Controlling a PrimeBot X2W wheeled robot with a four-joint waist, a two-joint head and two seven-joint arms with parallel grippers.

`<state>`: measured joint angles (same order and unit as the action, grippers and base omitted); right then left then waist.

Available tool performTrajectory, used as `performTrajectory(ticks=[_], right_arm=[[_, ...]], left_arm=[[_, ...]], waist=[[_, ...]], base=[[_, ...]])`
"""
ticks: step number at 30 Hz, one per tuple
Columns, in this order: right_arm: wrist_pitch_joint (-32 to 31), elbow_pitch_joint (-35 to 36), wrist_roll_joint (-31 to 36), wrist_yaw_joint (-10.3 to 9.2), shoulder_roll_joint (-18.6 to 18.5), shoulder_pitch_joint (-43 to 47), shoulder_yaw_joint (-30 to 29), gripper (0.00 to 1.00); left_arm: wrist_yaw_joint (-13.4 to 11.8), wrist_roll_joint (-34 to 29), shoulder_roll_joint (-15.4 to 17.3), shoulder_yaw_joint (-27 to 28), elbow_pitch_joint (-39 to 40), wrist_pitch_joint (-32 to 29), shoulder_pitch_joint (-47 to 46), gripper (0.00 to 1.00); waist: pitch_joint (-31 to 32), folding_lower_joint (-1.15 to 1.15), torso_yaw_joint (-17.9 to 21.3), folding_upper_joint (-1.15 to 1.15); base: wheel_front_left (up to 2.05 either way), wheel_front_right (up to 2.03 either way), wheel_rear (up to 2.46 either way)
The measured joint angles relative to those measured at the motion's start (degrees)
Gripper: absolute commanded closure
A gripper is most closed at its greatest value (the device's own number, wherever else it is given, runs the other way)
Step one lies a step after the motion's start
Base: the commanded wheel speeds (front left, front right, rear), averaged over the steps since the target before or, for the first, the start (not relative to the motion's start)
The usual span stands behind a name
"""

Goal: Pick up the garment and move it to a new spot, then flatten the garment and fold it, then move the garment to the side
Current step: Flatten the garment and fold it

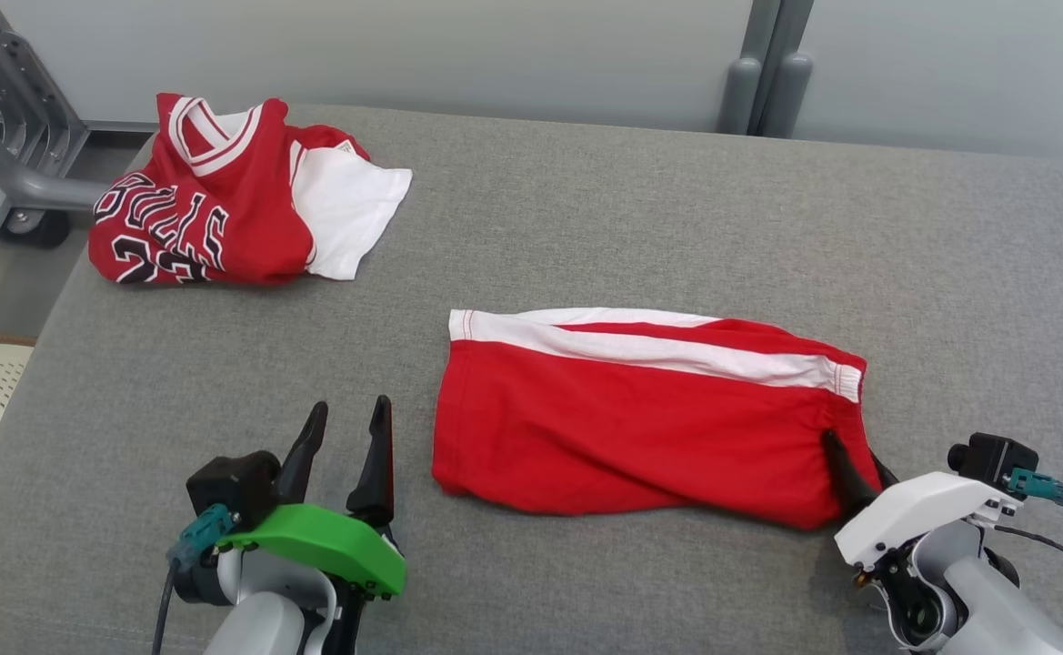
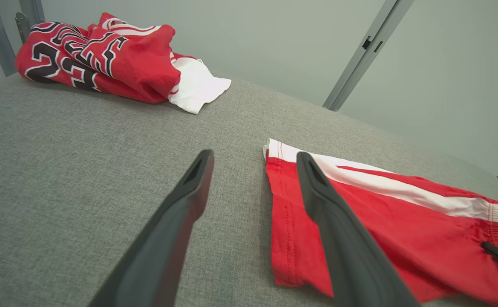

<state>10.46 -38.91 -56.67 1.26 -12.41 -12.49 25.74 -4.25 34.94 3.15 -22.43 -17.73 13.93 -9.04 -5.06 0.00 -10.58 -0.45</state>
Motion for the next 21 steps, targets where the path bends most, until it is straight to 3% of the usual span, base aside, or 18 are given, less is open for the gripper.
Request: performTrajectory(ticks=[1,2,4,13,21], right_arm=[[0.0,-0.1,-0.1,0.25,0.0,0.0,0.0,0.55],[0.0,-0.1,-0.1,0.52,0.1,0.0,0.0,0.66],[0.1,-0.1,-0.1,1.16,0.2,0.0,0.2,0.97],[0.8,0.3,-1.9,3.3,0.6,-0.5,-1.5,1.0],[0.9,0.7,-4.3,3.79,-3.4,-1.1,-5.1,1.0]], left_arm=[[-0.2,0.0,0.0,0.0,0.2,0.0,0.1,0.0],[-0.3,0.0,0.1,0.1,0.4,0.0,0.2,0.0],[-0.4,-0.1,0.3,0.3,1.0,0.0,0.7,0.0],[-0.8,-0.4,1.4,1.3,2.6,0.3,3.4,0.0],[-1.0,-0.4,1.5,1.7,4.8,0.3,4.6,0.0]], waist=[[0.0,0.0,0.1,0.0],[0.0,0.0,0.1,0.0],[-0.1,0.0,0.3,0.0],[0.8,0.0,2.7,0.0],[1.9,0.0,5.4,0.0]], base=[[0.0,0.0,0.0],[0.0,0.0,0.0],[0.0,0.0,0.0],[0.0,0.0,0.0],[0.0,0.0,0.0]])
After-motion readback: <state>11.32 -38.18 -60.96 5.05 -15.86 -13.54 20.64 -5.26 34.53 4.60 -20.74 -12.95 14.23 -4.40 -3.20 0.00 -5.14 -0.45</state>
